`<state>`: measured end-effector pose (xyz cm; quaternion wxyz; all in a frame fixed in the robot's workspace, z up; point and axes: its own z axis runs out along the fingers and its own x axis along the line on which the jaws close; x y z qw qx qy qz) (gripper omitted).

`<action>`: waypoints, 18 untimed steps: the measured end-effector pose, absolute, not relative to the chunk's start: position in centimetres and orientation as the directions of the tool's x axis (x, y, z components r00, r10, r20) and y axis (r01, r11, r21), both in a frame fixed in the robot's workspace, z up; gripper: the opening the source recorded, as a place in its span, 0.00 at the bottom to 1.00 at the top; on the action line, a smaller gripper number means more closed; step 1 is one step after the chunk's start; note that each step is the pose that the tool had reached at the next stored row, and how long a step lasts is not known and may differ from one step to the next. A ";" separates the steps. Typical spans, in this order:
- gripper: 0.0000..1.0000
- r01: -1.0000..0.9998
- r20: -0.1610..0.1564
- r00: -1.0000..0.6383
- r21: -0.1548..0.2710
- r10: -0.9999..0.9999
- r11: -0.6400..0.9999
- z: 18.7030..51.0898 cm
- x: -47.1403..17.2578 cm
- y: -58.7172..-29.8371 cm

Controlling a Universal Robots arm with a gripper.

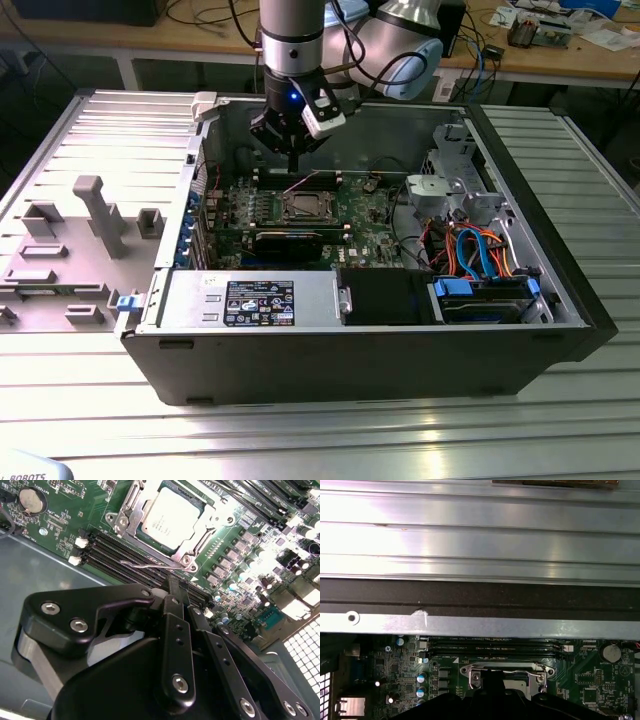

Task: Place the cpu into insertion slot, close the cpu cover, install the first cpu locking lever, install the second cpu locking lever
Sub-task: 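Install the first cpu locking lever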

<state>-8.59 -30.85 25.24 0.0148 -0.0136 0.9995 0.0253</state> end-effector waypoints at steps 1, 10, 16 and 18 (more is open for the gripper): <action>0.11 -0.028 -0.030 -0.999 0.050 -0.026 0.998 25.2 -8.5 -30.8; 0.11 -0.078 -0.030 -0.997 0.054 -0.076 0.996 24.3 -7.1 -30.8; 0.11 -0.095 -0.030 -0.995 0.054 -0.094 0.994 23.8 -6.7 -30.6; 0.11 -0.092 -0.030 -0.995 0.054 -0.091 0.994 23.7 -6.6 -30.6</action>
